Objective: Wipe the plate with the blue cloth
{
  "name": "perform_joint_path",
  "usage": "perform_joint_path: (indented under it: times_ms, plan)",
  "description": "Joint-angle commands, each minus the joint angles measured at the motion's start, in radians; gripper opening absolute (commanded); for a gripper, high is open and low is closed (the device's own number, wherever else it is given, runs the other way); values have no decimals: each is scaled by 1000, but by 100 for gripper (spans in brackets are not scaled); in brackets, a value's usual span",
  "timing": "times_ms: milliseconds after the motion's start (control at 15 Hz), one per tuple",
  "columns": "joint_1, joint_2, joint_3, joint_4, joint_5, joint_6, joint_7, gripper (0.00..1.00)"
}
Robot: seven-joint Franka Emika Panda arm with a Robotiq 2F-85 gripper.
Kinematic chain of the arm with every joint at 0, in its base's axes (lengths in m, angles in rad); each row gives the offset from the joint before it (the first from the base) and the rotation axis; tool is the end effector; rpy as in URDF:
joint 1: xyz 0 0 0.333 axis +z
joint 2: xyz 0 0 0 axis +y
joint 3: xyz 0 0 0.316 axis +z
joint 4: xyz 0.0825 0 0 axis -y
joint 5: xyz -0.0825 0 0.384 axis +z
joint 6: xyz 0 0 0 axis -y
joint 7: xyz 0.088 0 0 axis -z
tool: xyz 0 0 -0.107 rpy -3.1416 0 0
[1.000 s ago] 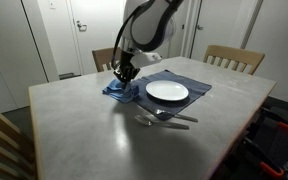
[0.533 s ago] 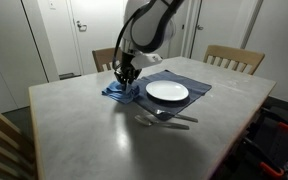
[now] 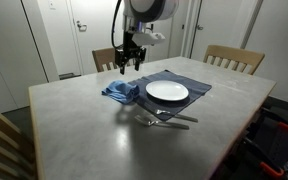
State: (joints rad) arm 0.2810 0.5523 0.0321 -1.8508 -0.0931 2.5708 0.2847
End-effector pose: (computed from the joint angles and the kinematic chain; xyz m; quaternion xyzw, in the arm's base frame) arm 0.6281 0.2033 0.2396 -0.9951 -0.0480 -0.0862 0.0055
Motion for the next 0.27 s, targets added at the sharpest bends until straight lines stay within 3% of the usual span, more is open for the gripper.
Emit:
perform_joint_path:
  times_ms: [0,200]
  plan:
    - [-17,-60,14,-16,20,-82,-15,100]
    - [-22,-79,22,-23,23,-87,-22,100]
